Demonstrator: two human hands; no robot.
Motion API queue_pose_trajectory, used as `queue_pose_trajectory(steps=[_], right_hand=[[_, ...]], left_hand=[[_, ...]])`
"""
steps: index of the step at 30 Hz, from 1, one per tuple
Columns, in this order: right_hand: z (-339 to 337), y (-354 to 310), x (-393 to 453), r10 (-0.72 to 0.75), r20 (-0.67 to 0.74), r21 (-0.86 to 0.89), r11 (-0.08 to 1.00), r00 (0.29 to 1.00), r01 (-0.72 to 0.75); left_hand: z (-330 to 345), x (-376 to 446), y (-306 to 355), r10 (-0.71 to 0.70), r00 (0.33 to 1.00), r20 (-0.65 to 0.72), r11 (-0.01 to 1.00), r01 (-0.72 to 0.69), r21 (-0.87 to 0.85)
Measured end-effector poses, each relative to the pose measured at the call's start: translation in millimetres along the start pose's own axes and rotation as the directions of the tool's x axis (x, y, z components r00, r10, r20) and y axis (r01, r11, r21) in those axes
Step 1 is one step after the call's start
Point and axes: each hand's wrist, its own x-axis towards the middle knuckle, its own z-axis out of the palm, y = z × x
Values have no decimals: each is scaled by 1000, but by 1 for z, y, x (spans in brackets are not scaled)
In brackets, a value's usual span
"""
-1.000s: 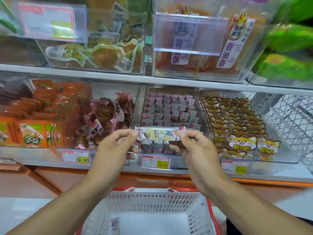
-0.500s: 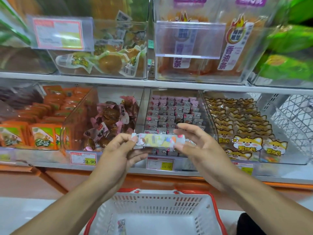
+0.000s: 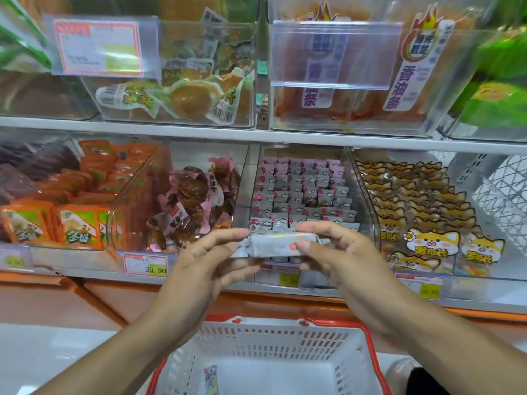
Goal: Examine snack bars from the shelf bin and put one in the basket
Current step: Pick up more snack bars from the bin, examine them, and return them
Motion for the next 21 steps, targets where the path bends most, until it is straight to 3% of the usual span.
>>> queue_pose_trajectory(steps=[2, 4, 6, 11, 14, 17, 21], right_hand=[[2, -2, 3, 109, -4, 115, 988, 994, -108], [4, 0, 5, 147, -5, 48, 988, 989, -146], [6, 3, 5, 152, 17, -13, 988, 988, -152], [1, 4, 7, 95, 52, 151, 983, 994, -101], [-2, 4, 8, 62, 64, 213, 974, 996, -75], [0, 4, 6, -6, 98, 120, 993, 995, -6], [5, 4, 2, -70, 63, 38, 997, 996, 67]], left_hand=[[-2, -3, 0, -3, 999, 36, 1000, 2, 14], [-4, -2, -3, 6, 1000, -10, 997, -5, 72], [-5, -2, -4, 28, 996, -87, 990, -16, 138], [-7, 3, -5, 17, 980, -199, 988, 15, 155], [-3, 5, -4, -96, 973, -209, 993, 109, 51], [2, 3, -3, -280, 939, -199, 950, 242, -196], [3, 2, 1, -338, 927, -166, 919, 286, -270]])
